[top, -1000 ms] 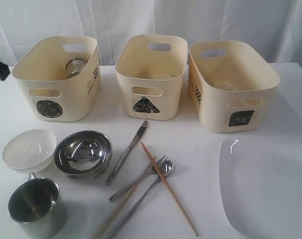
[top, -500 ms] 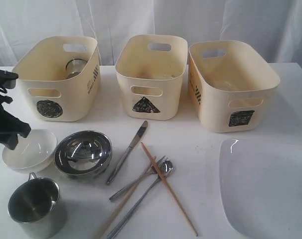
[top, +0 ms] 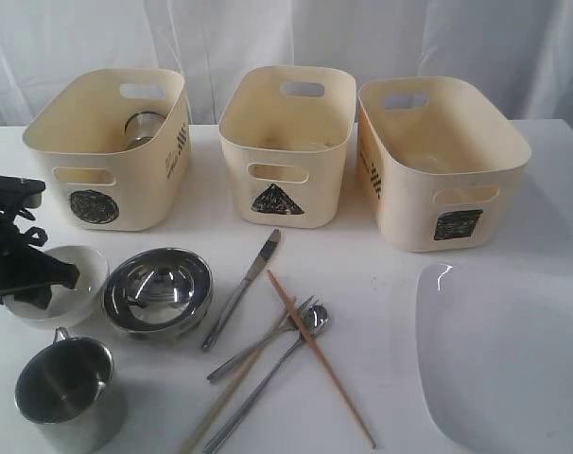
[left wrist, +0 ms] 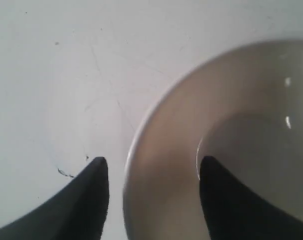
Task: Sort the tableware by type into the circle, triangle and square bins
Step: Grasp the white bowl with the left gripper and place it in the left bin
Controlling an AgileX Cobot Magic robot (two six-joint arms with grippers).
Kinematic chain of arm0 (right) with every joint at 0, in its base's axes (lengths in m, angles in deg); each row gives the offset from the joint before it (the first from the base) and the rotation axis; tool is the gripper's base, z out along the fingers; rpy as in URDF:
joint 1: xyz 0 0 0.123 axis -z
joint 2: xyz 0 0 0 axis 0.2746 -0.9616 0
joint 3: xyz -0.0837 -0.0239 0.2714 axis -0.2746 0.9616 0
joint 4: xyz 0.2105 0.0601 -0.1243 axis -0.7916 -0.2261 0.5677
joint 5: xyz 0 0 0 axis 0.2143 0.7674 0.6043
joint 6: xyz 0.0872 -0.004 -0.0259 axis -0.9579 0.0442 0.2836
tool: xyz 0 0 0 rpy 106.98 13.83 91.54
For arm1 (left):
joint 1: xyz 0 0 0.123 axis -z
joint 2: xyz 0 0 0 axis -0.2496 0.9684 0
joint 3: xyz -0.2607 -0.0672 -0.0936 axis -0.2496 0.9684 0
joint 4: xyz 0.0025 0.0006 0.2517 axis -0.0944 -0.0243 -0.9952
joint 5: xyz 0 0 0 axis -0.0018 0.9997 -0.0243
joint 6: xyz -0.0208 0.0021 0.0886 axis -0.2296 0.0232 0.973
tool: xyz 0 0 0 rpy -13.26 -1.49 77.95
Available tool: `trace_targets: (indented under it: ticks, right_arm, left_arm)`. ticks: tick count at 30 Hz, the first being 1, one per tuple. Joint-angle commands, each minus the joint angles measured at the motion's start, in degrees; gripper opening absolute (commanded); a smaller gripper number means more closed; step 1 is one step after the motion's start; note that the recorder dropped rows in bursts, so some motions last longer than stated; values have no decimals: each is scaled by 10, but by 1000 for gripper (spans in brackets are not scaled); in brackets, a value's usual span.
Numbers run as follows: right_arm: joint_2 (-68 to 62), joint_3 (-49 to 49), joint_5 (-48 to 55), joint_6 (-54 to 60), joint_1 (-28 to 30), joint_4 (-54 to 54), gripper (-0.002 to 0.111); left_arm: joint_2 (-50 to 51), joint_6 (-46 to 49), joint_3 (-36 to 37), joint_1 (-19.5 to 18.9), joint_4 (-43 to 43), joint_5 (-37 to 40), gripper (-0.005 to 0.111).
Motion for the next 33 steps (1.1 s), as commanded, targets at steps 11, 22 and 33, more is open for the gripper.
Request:
trace_targets:
  ticks: [11, 22, 33]
  right_arm:
    - [0, 0, -5, 0, 4, 3, 0]
    - [0, 0, -5, 0, 4, 3, 0]
    - [0, 0, -5, 0, 4, 3, 0]
  left_arm:
    - [-114, -51, 0, -38, -69, 59, 0]
    - [-99, -98, -103, -70, -53, -419, 0]
    - [79, -142, -346, -11, -203, -200, 48]
